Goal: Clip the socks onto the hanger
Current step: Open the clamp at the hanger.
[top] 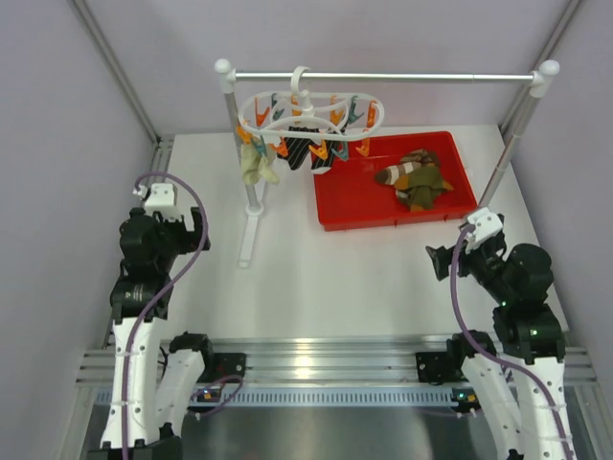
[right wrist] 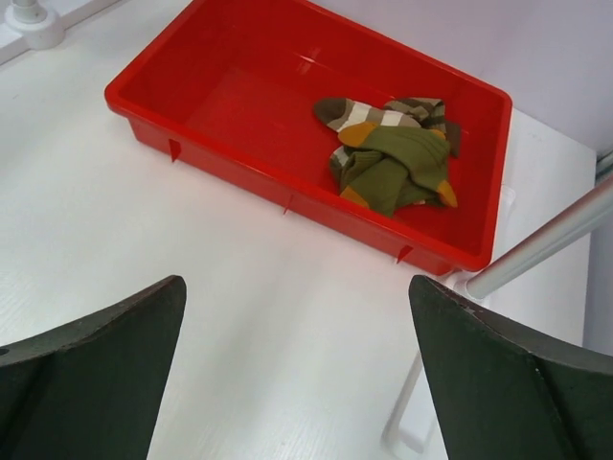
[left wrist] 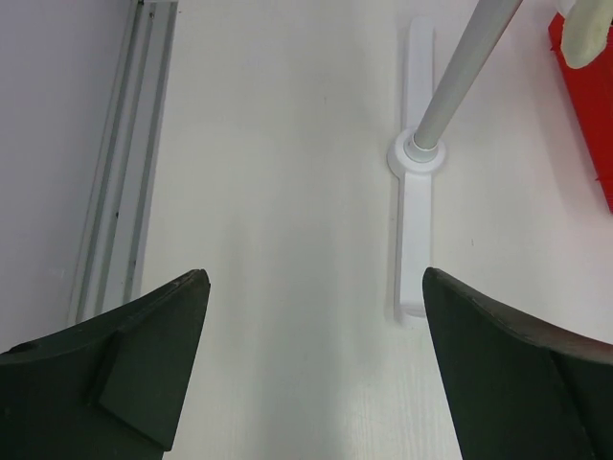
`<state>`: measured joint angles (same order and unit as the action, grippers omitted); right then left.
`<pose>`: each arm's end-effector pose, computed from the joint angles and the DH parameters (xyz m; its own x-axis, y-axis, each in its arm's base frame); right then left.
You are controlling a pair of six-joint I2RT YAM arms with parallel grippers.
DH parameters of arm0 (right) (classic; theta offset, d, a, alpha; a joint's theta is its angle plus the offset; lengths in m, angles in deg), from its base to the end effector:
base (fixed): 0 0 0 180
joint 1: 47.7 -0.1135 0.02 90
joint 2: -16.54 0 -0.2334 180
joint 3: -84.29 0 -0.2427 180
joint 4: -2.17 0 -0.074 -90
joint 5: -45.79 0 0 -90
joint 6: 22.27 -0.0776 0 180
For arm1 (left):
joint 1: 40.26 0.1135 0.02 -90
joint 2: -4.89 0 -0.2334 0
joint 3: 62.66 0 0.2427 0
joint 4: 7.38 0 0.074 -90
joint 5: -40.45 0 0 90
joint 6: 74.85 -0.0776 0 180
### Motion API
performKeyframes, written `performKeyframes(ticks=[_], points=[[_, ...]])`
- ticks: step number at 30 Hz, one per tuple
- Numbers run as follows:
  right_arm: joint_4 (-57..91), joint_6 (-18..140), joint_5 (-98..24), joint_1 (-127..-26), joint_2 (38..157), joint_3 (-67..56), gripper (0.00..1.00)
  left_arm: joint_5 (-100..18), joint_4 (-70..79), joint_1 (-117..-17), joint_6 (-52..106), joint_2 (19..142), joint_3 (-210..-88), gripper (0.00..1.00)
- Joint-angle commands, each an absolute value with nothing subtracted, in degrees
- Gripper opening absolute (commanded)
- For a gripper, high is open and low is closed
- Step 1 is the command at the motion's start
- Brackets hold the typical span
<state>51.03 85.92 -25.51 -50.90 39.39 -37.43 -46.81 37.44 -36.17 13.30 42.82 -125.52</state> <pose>0.1445 0.0330 0.3106 -0.1066 -0.3021 -0.9473 -0.4184 0.8779 -0.2329 0.1982 0.0105 0.3077 -0.3400 0.0080 -0.9404 -0.0154 0.9998 0.0141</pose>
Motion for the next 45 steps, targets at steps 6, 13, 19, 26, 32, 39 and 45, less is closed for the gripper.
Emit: performKeyframes(ticks=[6,13,19,26,32,39,45], points=[[36.6,78.2,-13.1,-50.3,36.1,-44.6,1.0,-37.1,36.5,-35.9,18.7,39.3,-126.7,0.98],[20.9,71.2,-4.0,-50.9,44.9,-47.9,1.0,-19.5,29.9,-35.9,26.7,37.8,-127.2,0.98],[11.4,68.6,-3.5,-55.5,54.0,-46.9,1.0,-8.2,1.0,-36.0,38.3,34.7,-119.1,0.93],[6.8,72.9,-9.9,-67.4,59.8,-44.7,1.0,-3.7,-13.1,-39.7,39.8,47.5,-123.0,0.84],[-0.7,74.2,-15.5,-77.6,66.0,-42.0,0.99,-11.4,-12.2,-51.9,31.2,57.7,-130.9,0.75],[-7.4,73.5,-20.9,-84.4,73.7,-35.9,0.9,-20.8,-9.2,-54.2,30.6,64.2,-136.5,0.63],[-10.1,73.8,-22.1,-87.7,80.1,-31.0,0.88,-25.7,-6.9,-55.1,28.9,67.0,-139.3,0.59]])
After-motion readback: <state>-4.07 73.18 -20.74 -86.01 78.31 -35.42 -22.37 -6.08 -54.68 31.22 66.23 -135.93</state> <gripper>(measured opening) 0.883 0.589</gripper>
